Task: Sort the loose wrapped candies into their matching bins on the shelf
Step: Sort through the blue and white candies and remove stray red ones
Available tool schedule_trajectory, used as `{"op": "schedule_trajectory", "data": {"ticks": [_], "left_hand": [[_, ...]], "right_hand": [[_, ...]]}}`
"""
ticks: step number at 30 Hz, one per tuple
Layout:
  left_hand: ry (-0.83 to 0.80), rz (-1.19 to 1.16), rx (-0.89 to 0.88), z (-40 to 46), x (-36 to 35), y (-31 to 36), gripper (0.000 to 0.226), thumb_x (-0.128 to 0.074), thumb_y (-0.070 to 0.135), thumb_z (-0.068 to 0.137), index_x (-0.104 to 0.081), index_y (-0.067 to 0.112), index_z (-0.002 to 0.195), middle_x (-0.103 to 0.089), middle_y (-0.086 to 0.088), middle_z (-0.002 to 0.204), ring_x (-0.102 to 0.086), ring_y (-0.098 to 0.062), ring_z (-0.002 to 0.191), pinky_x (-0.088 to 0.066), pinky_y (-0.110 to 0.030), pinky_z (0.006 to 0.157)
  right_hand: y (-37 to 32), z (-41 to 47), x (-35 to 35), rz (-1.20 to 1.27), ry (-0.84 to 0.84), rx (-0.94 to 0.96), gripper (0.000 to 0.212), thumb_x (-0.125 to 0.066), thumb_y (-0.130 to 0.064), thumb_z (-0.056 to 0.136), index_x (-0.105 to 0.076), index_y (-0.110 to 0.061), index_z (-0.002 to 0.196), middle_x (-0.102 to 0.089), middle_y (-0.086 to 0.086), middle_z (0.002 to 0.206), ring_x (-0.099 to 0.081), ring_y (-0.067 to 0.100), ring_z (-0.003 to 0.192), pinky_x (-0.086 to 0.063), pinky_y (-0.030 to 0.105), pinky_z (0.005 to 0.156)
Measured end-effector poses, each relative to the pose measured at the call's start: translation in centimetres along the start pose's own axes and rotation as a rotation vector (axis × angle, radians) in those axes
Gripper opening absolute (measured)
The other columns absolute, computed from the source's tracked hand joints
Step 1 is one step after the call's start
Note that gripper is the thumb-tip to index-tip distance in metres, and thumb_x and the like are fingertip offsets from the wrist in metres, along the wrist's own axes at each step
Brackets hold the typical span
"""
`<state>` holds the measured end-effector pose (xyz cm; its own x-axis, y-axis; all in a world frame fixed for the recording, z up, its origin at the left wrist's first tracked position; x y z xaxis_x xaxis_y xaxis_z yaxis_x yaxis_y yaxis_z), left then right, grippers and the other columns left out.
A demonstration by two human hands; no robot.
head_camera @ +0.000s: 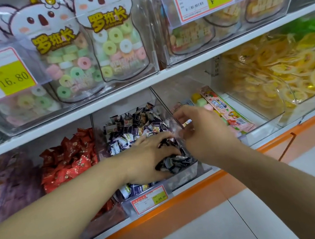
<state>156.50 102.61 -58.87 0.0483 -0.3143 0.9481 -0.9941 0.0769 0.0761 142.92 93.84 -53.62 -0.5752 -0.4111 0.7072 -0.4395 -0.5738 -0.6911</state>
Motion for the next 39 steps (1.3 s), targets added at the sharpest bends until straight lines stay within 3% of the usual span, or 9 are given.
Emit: {"op": "schedule_trajectory", "data": {"ticks": [5, 9, 12, 17, 22, 24, 31, 35, 39], "left_hand": [[0.135, 0.139, 0.014, 1.7, 1.0, -2.0, 0.048, -0.052, 0.065, 0.096, -0.049, 0.041, 0.137, -0.025, 0.010, 0.152, -0.040, -0.021, 0.130, -0.040, -0.042, 0.110], [0.208, 0.163, 0.035, 2.2, 1.8, -4.0, 0.024, -0.053, 0.058, 0.099, -0.053, 0.035, 0.108, -0.033, 0.008, 0.144, -0.045, -0.020, 0.119, -0.044, -0.037, 0.099], [0.239, 0.126, 0.088, 2.5, 2.2, -4.8, 0.019, -0.056, 0.054, 0.099, -0.053, 0.035, 0.101, -0.038, 0.010, 0.144, -0.045, -0.021, 0.120, -0.044, -0.040, 0.097], [0.260, -0.076, 0.133, 1.5, 3.0, -3.9, 0.025, -0.056, 0.058, 0.098, -0.063, 0.042, 0.116, -0.030, 0.019, 0.157, -0.022, -0.019, 0.147, -0.027, -0.052, 0.120], [0.008, 0.034, 0.002, 0.2, 0.5, -1.4, 0.058, -0.056, 0.077, 0.084, -0.049, 0.053, 0.137, -0.019, 0.020, 0.161, -0.008, -0.015, 0.151, -0.009, -0.050, 0.124], [0.008, 0.116, -0.010, 0.4, 0.0, -1.8, 0.062, -0.056, 0.075, 0.087, -0.045, 0.050, 0.143, -0.021, 0.017, 0.161, -0.008, -0.016, 0.151, -0.010, -0.050, 0.125], [0.115, 0.190, 0.020, 1.8, 2.0, -4.2, 0.040, -0.055, 0.060, 0.096, -0.052, 0.042, 0.132, -0.042, 0.017, 0.141, -0.033, -0.017, 0.133, -0.040, -0.044, 0.110], [0.131, 0.119, 0.177, 1.6, 2.7, -6.1, 0.042, -0.051, 0.059, 0.099, -0.049, 0.044, 0.138, -0.035, 0.016, 0.158, -0.017, -0.027, 0.153, -0.022, -0.054, 0.122], [0.132, -0.018, 0.171, 0.6, 3.1, -4.8, 0.054, -0.046, 0.070, 0.094, -0.048, 0.049, 0.144, -0.024, 0.020, 0.165, -0.009, -0.022, 0.155, -0.012, -0.056, 0.125]], "right_hand": [[0.1, 0.0, 0.0, -0.034, 0.027, -0.005, 0.041, -0.064, -0.007, 0.090, -0.064, -0.028, 0.125, -0.066, -0.009, 0.116, -0.061, 0.010, 0.090, -0.034, 0.012, 0.058], [0.3, 0.1, -0.2, -0.042, 0.025, -0.012, 0.043, -0.062, -0.003, 0.089, -0.064, -0.028, 0.125, -0.065, -0.009, 0.115, -0.061, 0.013, 0.093, -0.035, 0.014, 0.057], [0.3, 0.1, -0.1, -0.051, 0.031, -0.007, 0.042, -0.062, -0.005, 0.091, -0.063, -0.028, 0.126, -0.065, -0.008, 0.114, -0.059, 0.013, 0.092, -0.032, 0.013, 0.056], [0.4, 0.2, -0.1, -0.028, 0.020, -0.006, 0.042, -0.062, -0.006, 0.092, -0.063, -0.028, 0.127, -0.066, -0.007, 0.114, -0.061, 0.014, 0.094, -0.034, 0.015, 0.056], [0.4, 0.1, 0.0, -0.022, 0.015, -0.018, 0.045, -0.062, -0.003, 0.091, -0.063, -0.028, 0.128, -0.066, -0.008, 0.115, -0.061, 0.012, 0.093, -0.033, 0.014, 0.055], [0.3, 0.0, 0.0, -0.026, 0.011, -0.019, 0.046, -0.062, -0.003, 0.090, -0.063, -0.028, 0.128, -0.066, -0.008, 0.113, -0.061, 0.009, 0.088, -0.033, 0.014, 0.054], [0.2, 0.0, 0.0, -0.020, 0.021, -0.002, 0.044, -0.063, -0.003, 0.090, -0.063, -0.028, 0.126, -0.066, -0.009, 0.112, -0.062, 0.009, 0.088, -0.034, 0.014, 0.054], [0.4, 0.2, -0.1, -0.024, 0.020, 0.006, 0.039, -0.065, -0.008, 0.092, -0.063, -0.030, 0.123, -0.065, -0.011, 0.112, -0.060, 0.002, 0.082, -0.033, 0.013, 0.054], [0.3, 0.3, 0.1, 0.005, 0.017, 0.014, 0.034, -0.066, -0.011, 0.093, -0.064, -0.029, 0.122, -0.065, -0.011, 0.111, -0.062, 0.005, 0.085, -0.041, 0.017, 0.059]]}}
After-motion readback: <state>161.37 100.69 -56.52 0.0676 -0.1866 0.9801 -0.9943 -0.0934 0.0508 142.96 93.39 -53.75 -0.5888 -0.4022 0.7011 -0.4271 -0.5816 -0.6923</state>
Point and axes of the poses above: each hand's wrist, its own z-axis towards the middle knuckle, its own x-axis out of the back of the hand, y = z × x, the point moved 6 cm from there along z, towards the middle knuckle
